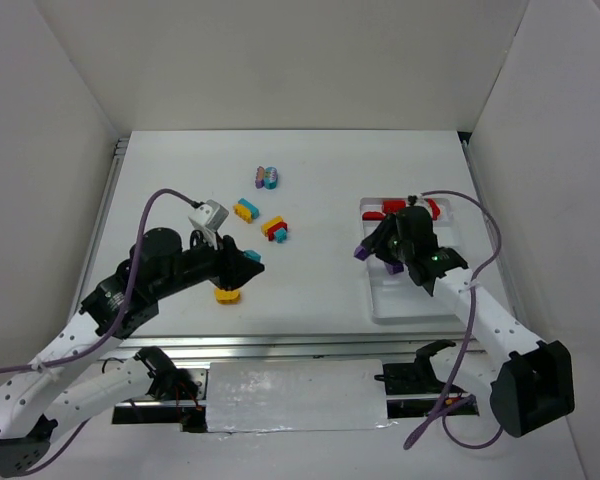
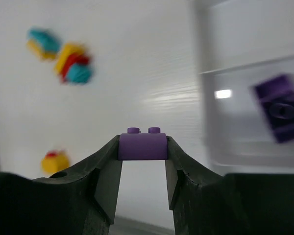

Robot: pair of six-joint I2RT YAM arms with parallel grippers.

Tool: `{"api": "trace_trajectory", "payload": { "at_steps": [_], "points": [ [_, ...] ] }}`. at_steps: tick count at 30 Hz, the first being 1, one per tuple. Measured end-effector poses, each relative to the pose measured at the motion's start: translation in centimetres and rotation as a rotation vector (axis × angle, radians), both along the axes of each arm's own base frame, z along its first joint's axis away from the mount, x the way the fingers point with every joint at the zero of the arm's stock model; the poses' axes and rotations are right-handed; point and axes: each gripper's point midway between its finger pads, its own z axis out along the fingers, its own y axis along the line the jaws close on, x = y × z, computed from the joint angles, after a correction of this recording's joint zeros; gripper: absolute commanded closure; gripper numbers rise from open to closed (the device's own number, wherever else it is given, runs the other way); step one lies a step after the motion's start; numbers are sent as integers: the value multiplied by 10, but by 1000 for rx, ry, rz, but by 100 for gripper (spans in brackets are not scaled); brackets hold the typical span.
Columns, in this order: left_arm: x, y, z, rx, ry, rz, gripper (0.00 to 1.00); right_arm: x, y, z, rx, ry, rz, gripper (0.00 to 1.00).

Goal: Sort the legos into containers by color

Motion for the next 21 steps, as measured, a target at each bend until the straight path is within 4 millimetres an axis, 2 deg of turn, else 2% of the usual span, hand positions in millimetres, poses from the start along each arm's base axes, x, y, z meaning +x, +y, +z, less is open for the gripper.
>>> {"api": "trace_trajectory", "payload": {
  "at_steps": [4,7,11,16,21],
  "points": [
    [11,16,-27,118,53,95,100,10,-74,-28,-129,96,-360,100],
    [11,24,-36,158,70,126,100,12,-97,-41,-191,134,-467,100],
    [10,30,-40,178,73,141,100,15,-105,-60,-256,204,-504,100],
    [9,31,-41,189,66,138,100,17,-105,-60,-266,203,-497,100],
    [9,31,-42,193,70,136,100,21,-95,-58,-253,181,-438,100]
  ]
}}
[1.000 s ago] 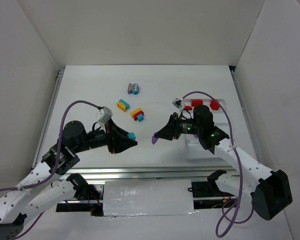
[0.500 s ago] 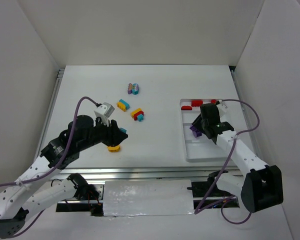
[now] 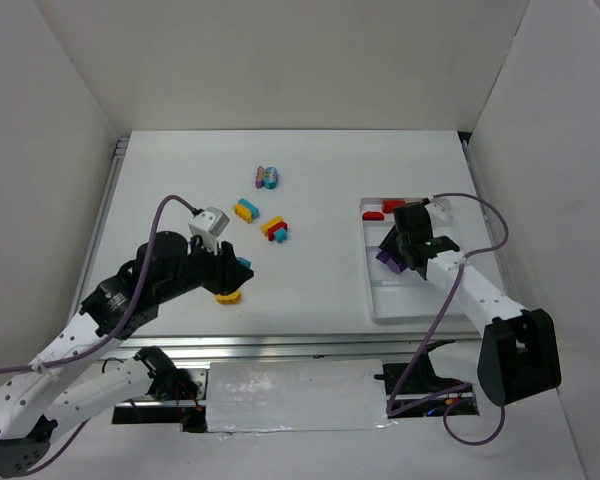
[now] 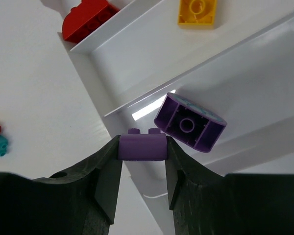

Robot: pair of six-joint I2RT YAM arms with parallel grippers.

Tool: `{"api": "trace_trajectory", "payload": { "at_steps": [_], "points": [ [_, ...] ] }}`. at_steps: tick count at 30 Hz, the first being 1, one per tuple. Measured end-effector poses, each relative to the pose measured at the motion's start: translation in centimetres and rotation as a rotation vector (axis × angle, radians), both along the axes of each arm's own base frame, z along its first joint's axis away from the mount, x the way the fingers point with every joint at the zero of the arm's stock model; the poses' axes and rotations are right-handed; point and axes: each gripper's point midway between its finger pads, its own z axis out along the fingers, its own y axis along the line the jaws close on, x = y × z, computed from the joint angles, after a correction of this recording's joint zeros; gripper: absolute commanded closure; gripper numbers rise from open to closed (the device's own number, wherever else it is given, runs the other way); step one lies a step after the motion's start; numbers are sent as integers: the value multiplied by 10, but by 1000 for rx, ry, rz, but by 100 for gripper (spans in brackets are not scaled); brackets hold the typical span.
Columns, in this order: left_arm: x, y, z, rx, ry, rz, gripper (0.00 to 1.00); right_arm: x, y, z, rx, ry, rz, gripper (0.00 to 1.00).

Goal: Sort the legos into containers by color

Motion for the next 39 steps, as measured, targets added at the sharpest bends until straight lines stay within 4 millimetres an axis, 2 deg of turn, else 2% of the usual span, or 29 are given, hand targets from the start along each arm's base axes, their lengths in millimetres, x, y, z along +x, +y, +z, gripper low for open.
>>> {"api": "trace_trajectory", "payload": {
  "at_steps": [8,11,14,15,16,17,20,22,24,27,32,34,37,39],
  "points": [
    [0,-2,-7,9,18,-11,100,-1,18,4,-11,-33,94,100],
    [0,-4,-8,12,25,-15,100,-1,16,-5,-31,3,87,99],
    [0,-4,-9,14,29,-16,98,0,15,-18,-48,50,85,93],
    [0,-4,-9,14,29,-16,97,-2,14,-22,-51,65,86,76],
    [0,-4,-9,14,28,-17,97,-3,14,-25,-53,76,87,64],
    [0,-4,-9,14,28,-17,96,-3,15,-26,-53,81,89,42],
    [0,-4,-9,14,29,-18,94,-3,17,-25,-44,80,99,22],
    [-1,-6,-9,10,30,-26,94,-4,18,-23,-41,76,106,4],
    [-2,-8,-8,3,32,-38,94,-6,18,-17,-42,65,116,1],
    [-2,-13,-9,-9,36,-59,93,-7,19,0,-36,33,124,0],
    [7,-41,-30,-39,111,-95,96,-11,18,62,3,-136,121,0],
    [14,-68,-44,-31,152,-134,97,-22,14,88,23,-211,112,1],
    [14,-125,-80,32,218,-236,97,-41,4,130,45,-325,86,0],
    [12,-154,-102,65,251,-286,97,-55,-4,156,51,-387,65,0]
  ]
}}
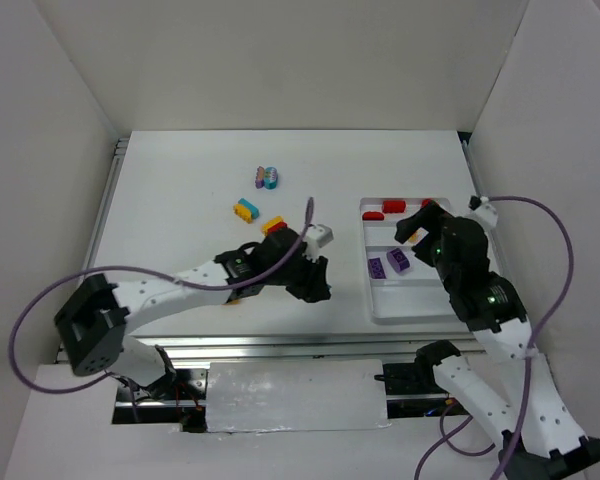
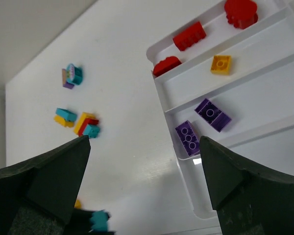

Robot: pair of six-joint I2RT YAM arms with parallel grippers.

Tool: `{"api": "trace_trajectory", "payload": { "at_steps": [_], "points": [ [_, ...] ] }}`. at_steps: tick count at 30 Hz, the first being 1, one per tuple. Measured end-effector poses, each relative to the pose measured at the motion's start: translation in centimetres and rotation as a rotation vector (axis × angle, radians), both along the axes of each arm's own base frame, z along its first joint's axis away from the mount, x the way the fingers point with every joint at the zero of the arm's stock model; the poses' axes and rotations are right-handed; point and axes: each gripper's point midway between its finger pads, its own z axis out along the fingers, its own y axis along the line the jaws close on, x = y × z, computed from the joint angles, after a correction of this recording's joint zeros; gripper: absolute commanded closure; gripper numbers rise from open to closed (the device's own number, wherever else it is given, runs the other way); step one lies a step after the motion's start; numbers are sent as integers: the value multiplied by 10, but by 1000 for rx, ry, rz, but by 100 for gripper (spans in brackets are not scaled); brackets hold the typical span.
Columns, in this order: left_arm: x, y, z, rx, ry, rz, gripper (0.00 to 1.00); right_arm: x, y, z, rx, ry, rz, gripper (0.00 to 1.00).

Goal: Sort the legos into containers by color

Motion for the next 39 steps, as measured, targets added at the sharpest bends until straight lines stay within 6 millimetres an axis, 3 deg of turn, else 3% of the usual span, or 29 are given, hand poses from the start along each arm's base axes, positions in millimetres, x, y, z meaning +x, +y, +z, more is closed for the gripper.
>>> {"api": "trace_trajectory", "payload": {
  "at_steps": [3,8,11,18,23,28,29,30,35,39],
  "points": [
    [1,-42,-17,17,11,-59,97,-23,-13,29,9,-65,-27,0],
    [7,-114,-13,-27,-42,-132,97,-58,-29,59,23,-148,-50,0],
    [8,-147,-15,-53,-61,-172,95,-68,-33,59,17,-140,-50,1],
    [14,-189,-32,-47,-58,-195,70,-77,-36,47,-10,-92,-43,0],
    [19,-205,-36,-39,-64,-195,43,-79,-36,47,-15,-91,-37,0],
    [18,-205,-48,-14,-54,-195,27,-80,-36,48,-17,-98,-35,0],
    [18,-205,-50,-10,-52,-194,6,-80,-36,48,-16,-98,-33,0],
    [18,-204,-51,-5,-56,-197,1,-80,-35,48,-16,-98,-32,1],
    [21,-200,-55,5,-59,-173,0,-80,-34,47,-12,-96,-23,1],
    [26,-165,-58,54,-68,-88,0,-81,-33,47,-14,-96,-14,1]
  ]
}}
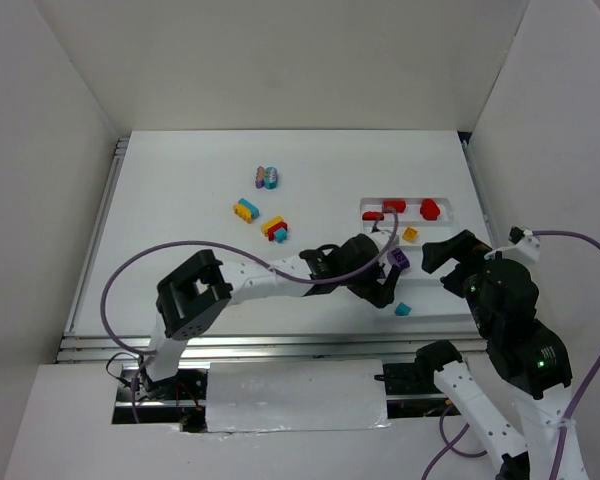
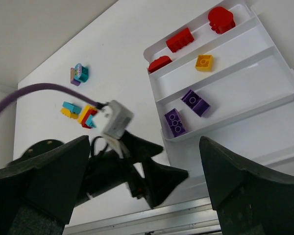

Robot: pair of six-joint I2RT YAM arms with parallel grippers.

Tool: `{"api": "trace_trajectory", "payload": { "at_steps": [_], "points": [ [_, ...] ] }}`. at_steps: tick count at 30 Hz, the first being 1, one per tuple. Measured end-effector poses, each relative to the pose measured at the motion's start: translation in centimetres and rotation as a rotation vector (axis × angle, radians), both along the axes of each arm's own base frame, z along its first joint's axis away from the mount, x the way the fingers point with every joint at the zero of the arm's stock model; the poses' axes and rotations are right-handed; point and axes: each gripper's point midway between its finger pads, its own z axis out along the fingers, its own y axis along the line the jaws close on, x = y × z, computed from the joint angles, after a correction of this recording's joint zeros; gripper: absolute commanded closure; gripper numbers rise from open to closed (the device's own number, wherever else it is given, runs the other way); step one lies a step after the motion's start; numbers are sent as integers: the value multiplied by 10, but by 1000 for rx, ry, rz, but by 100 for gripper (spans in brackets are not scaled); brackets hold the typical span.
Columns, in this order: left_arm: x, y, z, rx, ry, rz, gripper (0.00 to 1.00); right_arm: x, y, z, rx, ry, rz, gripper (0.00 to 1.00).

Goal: Sort the legos into containers by color

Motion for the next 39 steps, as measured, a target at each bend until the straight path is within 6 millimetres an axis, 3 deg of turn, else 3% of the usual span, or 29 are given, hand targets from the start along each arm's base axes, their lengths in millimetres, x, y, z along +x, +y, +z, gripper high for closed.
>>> {"api": "trace_trajectory", "payload": {
  "at_steps": [3,7,9,12,15,21,29,32,39],
  "points": [
    [26,43,17,26,-19,163,1,0,1,0,-4,-1,10,0],
    [101,125,59,35,-81,522,0,1,9,-2,-7,7,54,1],
    [135,165,70,46,-101,691,1,5,16,-7,-6,24,90,1],
    [170,220,64,120,-104,894,1,10,26,-19,-7,59,139,0],
    [185,257,38,225,-76,1005,1,14,34,-28,-6,84,177,1],
    [194,308,-13,391,0,1118,1,19,49,-39,-6,111,255,0],
    [220,360,-11,375,33,1278,1,22,64,-63,-11,177,339,1],
    [231,368,-12,371,38,1307,1,24,68,-63,-9,170,360,0],
    [263,361,-26,360,31,1328,4,25,74,-63,-9,169,399,1]
  ]
}}
